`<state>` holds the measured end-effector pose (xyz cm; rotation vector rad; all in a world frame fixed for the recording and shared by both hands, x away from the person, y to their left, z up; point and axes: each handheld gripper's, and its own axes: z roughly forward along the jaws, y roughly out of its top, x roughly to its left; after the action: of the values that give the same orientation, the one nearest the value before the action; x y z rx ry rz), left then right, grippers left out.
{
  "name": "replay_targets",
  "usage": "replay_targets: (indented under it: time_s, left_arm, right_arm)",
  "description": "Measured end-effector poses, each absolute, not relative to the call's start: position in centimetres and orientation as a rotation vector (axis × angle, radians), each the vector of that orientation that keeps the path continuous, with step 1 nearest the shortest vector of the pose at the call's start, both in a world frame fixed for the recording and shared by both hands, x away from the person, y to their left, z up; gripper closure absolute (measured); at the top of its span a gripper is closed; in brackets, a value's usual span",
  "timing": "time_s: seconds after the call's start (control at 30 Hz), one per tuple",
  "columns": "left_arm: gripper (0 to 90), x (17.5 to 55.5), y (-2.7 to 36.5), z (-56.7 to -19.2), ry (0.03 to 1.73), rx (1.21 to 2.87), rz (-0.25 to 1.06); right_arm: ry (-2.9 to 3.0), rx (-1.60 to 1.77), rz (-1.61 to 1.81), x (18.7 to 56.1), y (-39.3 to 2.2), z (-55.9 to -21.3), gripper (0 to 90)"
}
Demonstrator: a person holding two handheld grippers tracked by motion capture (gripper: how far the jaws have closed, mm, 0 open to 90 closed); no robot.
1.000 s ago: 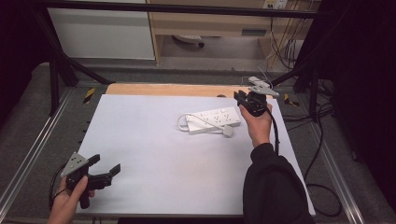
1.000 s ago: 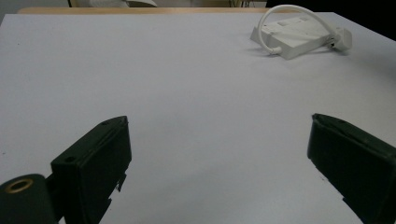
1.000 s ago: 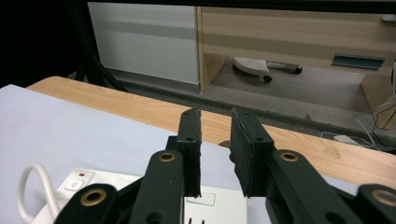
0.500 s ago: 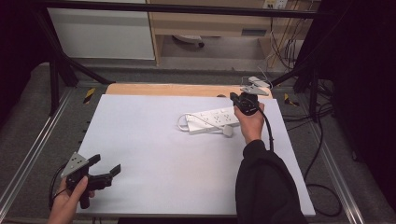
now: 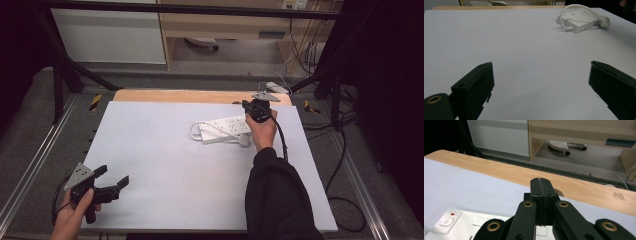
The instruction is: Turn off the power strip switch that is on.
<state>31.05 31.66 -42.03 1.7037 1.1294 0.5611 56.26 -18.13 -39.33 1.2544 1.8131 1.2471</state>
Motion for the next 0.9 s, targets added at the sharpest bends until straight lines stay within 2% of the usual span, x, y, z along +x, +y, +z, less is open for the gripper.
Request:
replay_targets:
  time_s: [0.9]
  left_arm:
    - [6.2,31.1,31.5,-42.1,1.119,1.714,0.553]
  right_arm:
    - [1.919,1.244,1.161,56.9,-16.1,-41.8,90.0]
